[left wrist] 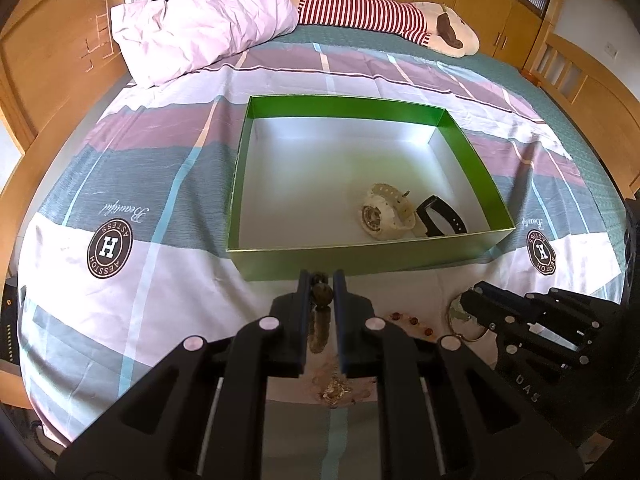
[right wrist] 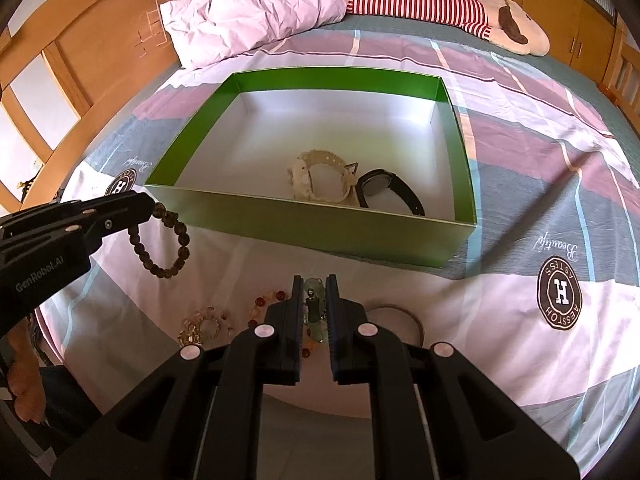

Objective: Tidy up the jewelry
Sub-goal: 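Lift the bracelet with the left gripper and carry it over the green box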

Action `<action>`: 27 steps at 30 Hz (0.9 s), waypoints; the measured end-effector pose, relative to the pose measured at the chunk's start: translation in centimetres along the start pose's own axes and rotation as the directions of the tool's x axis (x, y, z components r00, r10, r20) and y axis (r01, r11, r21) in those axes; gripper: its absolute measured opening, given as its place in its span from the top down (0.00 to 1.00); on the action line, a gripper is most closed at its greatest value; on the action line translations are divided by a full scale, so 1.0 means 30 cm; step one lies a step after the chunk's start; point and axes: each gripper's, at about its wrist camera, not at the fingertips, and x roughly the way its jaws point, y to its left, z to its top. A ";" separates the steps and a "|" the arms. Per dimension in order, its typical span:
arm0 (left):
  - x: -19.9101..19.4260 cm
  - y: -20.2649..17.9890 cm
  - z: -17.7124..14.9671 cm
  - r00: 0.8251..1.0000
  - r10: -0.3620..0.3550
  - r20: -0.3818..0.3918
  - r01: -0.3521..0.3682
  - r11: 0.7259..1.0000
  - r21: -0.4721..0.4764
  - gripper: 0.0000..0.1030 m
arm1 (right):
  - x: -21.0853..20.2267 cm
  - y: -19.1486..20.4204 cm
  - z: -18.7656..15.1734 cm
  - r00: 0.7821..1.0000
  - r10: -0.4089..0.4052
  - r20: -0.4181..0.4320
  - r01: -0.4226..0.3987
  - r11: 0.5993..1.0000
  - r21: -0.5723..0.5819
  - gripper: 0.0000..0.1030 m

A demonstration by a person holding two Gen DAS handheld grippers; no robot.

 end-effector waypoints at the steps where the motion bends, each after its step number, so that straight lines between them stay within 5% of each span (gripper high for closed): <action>1: -0.002 0.000 0.001 1.000 0.001 0.002 -0.001 1.000 0.001 0.89 | -0.001 0.000 0.001 1.000 0.000 0.002 0.000 1.000 0.000 0.90; 27: -0.063 -0.025 0.022 0.995 0.029 0.092 -0.031 0.999 0.023 0.89 | -0.083 0.025 0.012 0.992 0.030 0.121 -0.026 0.999 -0.035 0.90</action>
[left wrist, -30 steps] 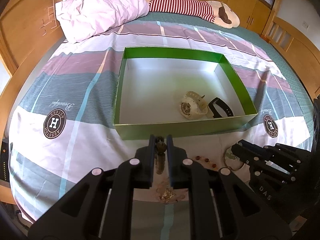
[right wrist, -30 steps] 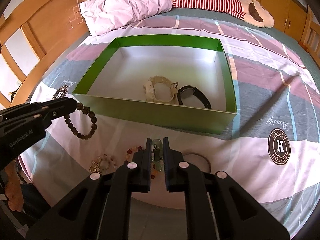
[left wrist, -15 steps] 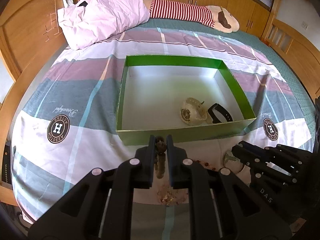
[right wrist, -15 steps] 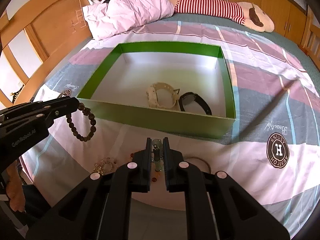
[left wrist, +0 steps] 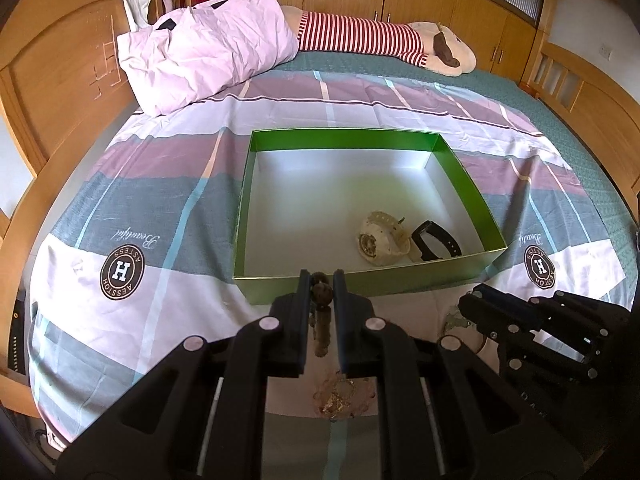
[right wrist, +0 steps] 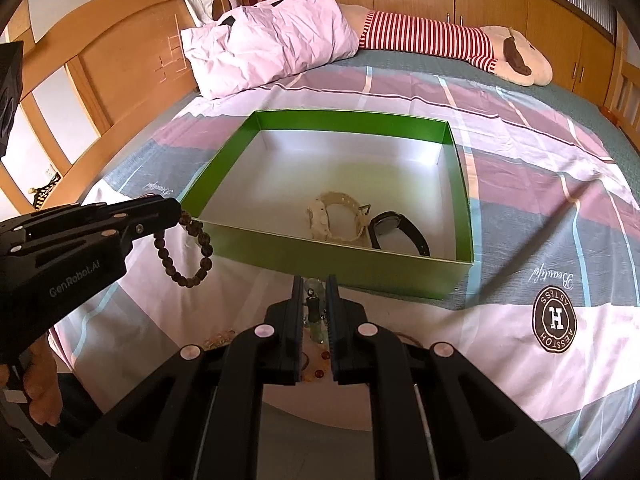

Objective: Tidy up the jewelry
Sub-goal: 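Lift the bracelet with the left gripper and carry it over the green box, then open the left gripper to drop the brown bead bracelet into the box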

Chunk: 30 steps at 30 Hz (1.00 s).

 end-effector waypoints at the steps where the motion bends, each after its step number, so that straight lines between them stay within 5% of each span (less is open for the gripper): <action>1: 0.000 0.001 0.001 1.000 0.000 0.001 0.000 1.000 0.000 0.89 | 0.000 0.000 0.001 1.000 0.000 0.002 0.000 1.000 -0.001 0.90; 12: -0.041 0.030 0.041 0.998 0.019 0.064 -0.016 0.999 -0.035 0.89 | -0.046 -0.008 0.046 0.996 0.012 0.084 -0.014 0.999 0.029 0.90; 18: -0.006 0.075 0.106 0.999 -0.030 0.043 0.034 0.995 -0.089 0.89 | -0.043 -0.046 0.127 0.989 -0.023 0.146 0.013 0.998 0.068 0.90; 26: 0.113 0.080 0.157 0.999 -0.032 -0.012 0.031 0.994 -0.109 0.89 | 0.092 -0.155 0.185 0.996 -0.030 0.089 0.015 0.986 0.163 0.90; 30: 0.090 0.090 0.193 0.995 -0.076 0.060 0.083 0.988 -0.128 0.89 | 0.119 -0.186 0.193 0.997 -0.020 0.077 0.004 0.980 0.201 0.90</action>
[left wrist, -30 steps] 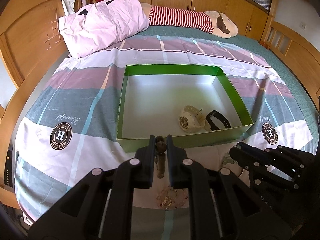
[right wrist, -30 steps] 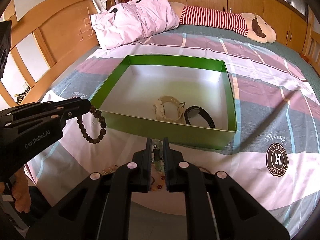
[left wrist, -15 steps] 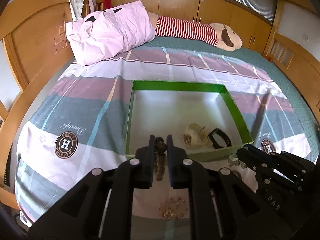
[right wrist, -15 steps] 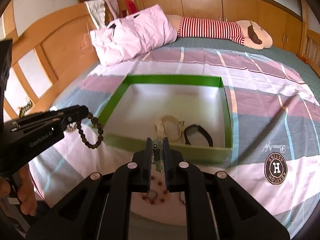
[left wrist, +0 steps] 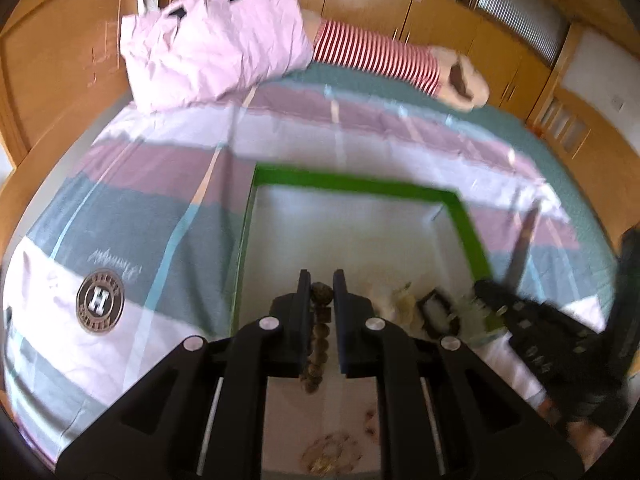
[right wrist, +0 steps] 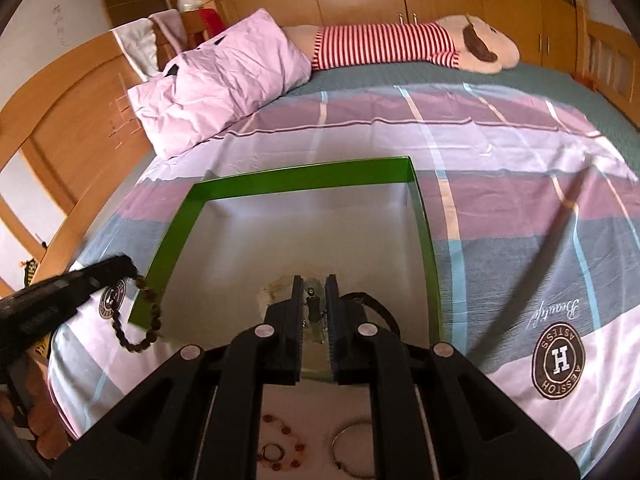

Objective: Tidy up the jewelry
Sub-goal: 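Open the left gripper to drop the brown bead bracelet into the box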

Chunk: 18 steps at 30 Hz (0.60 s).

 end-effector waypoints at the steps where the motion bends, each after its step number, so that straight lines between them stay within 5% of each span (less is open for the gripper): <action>1: -0.014 -0.003 0.009 1.000 -0.013 0.022 0.013 1.000 0.002 0.89 | 0.002 -0.003 0.002 1.000 0.005 -0.001 -0.005 1.000 0.007 0.90; 8: 0.065 -0.050 -0.013 0.999 0.006 -0.051 -0.004 0.999 0.048 0.89 | 0.030 0.012 -0.011 0.999 0.027 -0.034 -0.028 0.999 -0.019 0.88; 11: 0.113 -0.046 -0.033 0.994 0.019 -0.108 -0.015 0.999 0.043 0.86 | 0.009 0.028 -0.020 1.000 0.005 -0.014 -0.005 1.000 -0.030 0.41; 14: 0.099 -0.038 -0.037 0.994 0.010 -0.108 -0.006 0.999 0.032 0.75 | -0.046 0.046 -0.027 0.999 0.051 -0.014 -0.052 0.998 -0.035 0.38; 18: 0.025 -0.033 -0.060 0.994 -0.029 -0.106 0.033 0.999 0.037 0.73 | -0.101 0.088 -0.091 0.993 0.083 -0.089 -0.090 0.993 -0.083 0.38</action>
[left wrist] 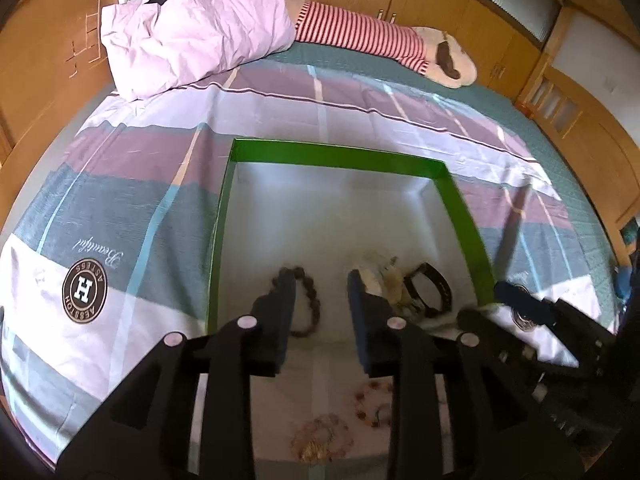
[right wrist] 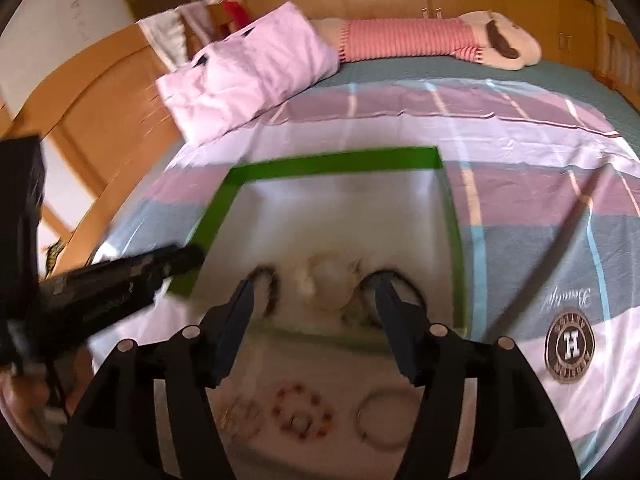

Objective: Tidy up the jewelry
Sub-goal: 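Open the left gripper to drop the brown bead bracelet into the box, then move the right gripper to the red bead bracelet while the left moves to the pink crystal bracelet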

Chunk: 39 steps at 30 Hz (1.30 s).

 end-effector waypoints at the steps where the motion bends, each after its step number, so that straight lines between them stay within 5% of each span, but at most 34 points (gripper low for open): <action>1: -0.014 -0.001 -0.019 1.000 0.001 -0.014 -0.001 1.000 0.006 0.73 | 0.014 0.023 -0.031 0.998 -0.003 -0.061 0.001 1.000 -0.029 0.38; 4: -0.015 0.000 -0.081 0.995 0.030 -0.097 -0.029 0.999 0.014 0.68 | 0.090 0.074 -0.111 0.981 -0.030 -0.191 0.007 0.993 -0.118 0.44; 6: 0.020 0.003 -0.130 0.982 0.036 -0.188 -0.030 0.999 0.033 0.68 | 0.145 0.094 -0.157 0.967 -0.070 -0.247 0.028 0.984 -0.173 0.60; 9: 0.063 0.017 -0.175 0.964 0.062 -0.259 -0.048 0.997 0.063 0.68 | 0.203 0.085 -0.188 0.954 -0.111 -0.280 0.058 0.980 -0.190 0.72; 17: 0.110 0.016 -0.280 0.930 0.051 -0.363 0.000 0.990 0.139 0.61 | 0.314 0.093 -0.200 0.930 -0.141 -0.340 0.079 0.979 -0.190 0.73; 20: 0.141 0.013 -0.322 0.916 0.082 -0.393 -0.015 0.985 0.170 0.60 | 0.321 0.097 -0.196 0.936 -0.157 -0.316 0.097 0.976 -0.195 0.88; 22: 0.162 0.015 -0.345 0.907 0.100 -0.408 -0.027 0.983 0.182 0.60 | 0.323 0.085 -0.191 0.937 -0.142 -0.319 0.091 0.981 -0.169 0.88; 27: 0.191 0.024 -0.368 0.906 0.111 -0.409 -0.038 0.983 0.182 0.47 | 0.321 0.082 -0.194 0.938 -0.142 -0.317 0.092 0.982 -0.167 0.88; 33: 0.203 0.104 -0.345 0.908 0.200 -0.368 -0.171 0.979 0.110 0.85 | 0.315 0.080 -0.208 0.939 -0.148 -0.312 0.098 0.981 -0.169 0.89; 39: 0.142 0.239 -0.289 0.929 0.183 -0.321 -0.209 0.977 -0.048 0.85 | 0.279 0.059 -0.197 0.949 -0.146 -0.279 0.108 0.983 -0.146 0.89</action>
